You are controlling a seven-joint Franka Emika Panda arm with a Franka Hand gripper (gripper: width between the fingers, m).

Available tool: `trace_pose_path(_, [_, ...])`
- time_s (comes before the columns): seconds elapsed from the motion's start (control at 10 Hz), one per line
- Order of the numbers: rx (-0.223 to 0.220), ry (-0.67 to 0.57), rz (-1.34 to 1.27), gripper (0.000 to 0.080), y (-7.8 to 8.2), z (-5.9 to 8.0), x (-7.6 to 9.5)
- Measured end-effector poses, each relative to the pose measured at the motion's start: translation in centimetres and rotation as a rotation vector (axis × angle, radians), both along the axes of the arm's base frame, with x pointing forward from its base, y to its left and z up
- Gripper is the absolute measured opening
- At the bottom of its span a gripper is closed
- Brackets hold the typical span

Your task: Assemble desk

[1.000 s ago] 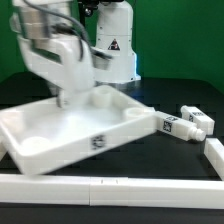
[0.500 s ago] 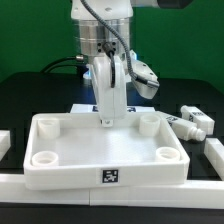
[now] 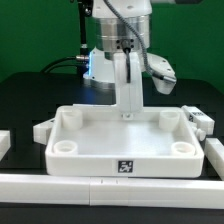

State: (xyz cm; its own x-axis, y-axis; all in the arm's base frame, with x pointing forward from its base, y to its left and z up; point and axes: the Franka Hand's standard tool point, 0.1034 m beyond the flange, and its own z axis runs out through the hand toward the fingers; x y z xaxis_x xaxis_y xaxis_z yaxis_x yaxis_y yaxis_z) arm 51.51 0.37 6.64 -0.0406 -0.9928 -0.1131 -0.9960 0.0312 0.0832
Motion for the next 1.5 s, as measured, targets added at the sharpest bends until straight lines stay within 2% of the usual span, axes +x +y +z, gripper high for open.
trace_pose_path(0.1, [0.002, 0.018, -0.012, 0.0059, 1.0, -0.3, -1.0])
trace_pose_path(0.3, [-0.008, 0.039, 0.01, 0.0059, 1.8, -1.6, -1.7])
trace_pose_path(0.5, [-0.029, 0.049, 0.029, 0.0059, 2.1, -3.4, -0.5])
trace_pose_path(0.7, [-0.043, 0.052, 0.042, 0.0062, 3.2, -4.4, 0.2])
trace_pose_path(1.0, [-0.061, 0.065, 0.011, 0.0072, 4.5, -5.3, 0.3])
trace_pose_path(1.4, [-0.062, 0.072, 0.01, 0.0075, 4.5, -5.5, 0.2])
trace_pose_path(1.5, [-0.063, 0.072, 0.01, 0.0154, 4.5, -5.5, 0.2])
